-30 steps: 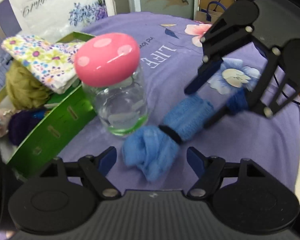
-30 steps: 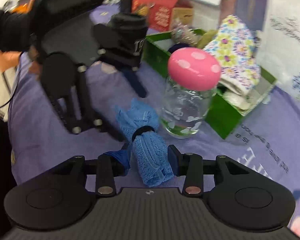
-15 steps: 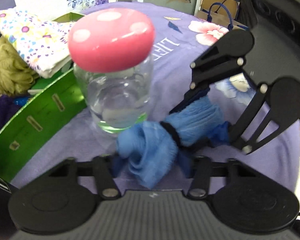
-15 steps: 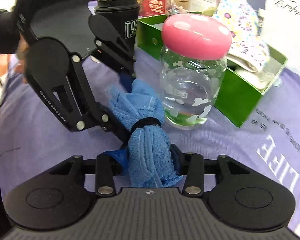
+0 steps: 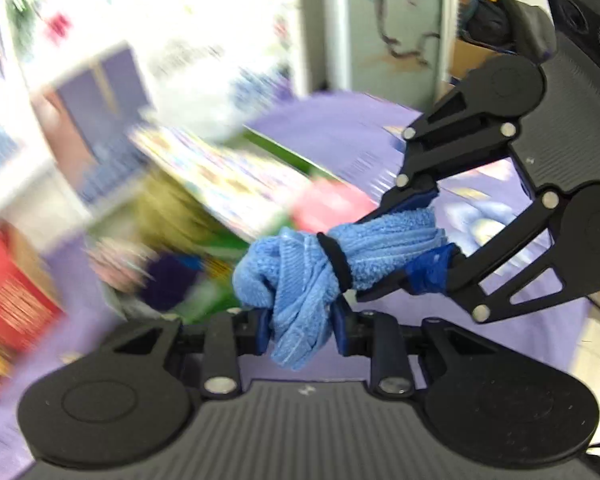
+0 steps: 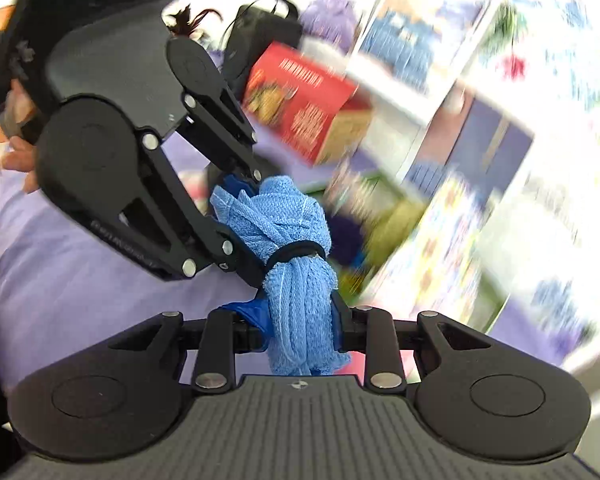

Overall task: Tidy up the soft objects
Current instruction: 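Drop the blue towel roll into the green box, opening the right gripper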

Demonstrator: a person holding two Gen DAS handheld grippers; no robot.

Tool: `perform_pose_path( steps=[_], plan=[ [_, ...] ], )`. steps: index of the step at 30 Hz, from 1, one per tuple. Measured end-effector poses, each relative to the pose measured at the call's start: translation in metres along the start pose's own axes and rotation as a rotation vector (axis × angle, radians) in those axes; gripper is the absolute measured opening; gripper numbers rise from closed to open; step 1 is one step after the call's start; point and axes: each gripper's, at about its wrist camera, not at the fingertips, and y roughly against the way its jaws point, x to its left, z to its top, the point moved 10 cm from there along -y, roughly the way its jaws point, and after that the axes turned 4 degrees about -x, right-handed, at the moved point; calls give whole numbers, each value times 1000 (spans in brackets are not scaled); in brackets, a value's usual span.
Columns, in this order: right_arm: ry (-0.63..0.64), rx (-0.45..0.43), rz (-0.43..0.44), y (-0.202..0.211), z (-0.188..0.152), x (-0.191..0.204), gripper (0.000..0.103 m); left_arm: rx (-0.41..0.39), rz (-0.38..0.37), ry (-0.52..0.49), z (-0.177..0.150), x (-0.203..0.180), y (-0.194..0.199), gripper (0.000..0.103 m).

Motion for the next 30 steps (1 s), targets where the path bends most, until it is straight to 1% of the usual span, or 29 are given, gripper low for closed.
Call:
perform_pose_path(
  steps=[1, 2, 4, 5, 6, 8, 9, 10, 12, 14, 17, 21, 25, 30],
  plan=[
    [10, -1, -10, -10, 11, -10, 11, -9, 40, -12, 10, 16, -1, 27],
    [17, -4, -17, -19, 21, -19, 11, -6, 64, -17, 20, 30, -3, 28],
    [4, 18, -12, -40, 34, -39, 12, 6, 106, -22, 34, 58, -12, 33],
    [-13, 24, -10, -50, 37, -48, 15, 19, 120, -23, 38, 71, -20, 36],
    [-39, 45, 6, -61, 37, -55, 17, 30, 138, -27, 39, 84, -28, 50],
    [-118, 113, 36, -85, 34, -70, 17, 66, 207, -12, 39, 111, -48, 68],
    [-179, 129, 50, -93, 32, -76, 17, 89, 226, 0, 37, 123, -57, 68],
    [-223, 134, 65, -97, 31, -81, 18, 111, 237, 36, 33, 136, -64, 68],
    [-279, 99, 59, -95, 33, -90, 19, 139, 241, 128, 24, 157, -72, 68],
    [-290, 80, 49, -92, 36, -94, 19, 123, 218, 202, 17, 169, -71, 68],
    [-288, 76, 14, -89, 37, -104, 20, 105, 235, 250, 13, 181, -65, 69],
    [-328, 61, 3, -86, 34, -111, 20, 84, 259, 271, 14, 184, -52, 69],
    [-380, 38, -28, -75, 27, -112, 21, 29, 293, 304, 21, 178, -27, 70],
    [-483, -29, -99, -33, 21, -108, 21, -45, 339, 338, 29, 159, 16, 73]
  ],
)
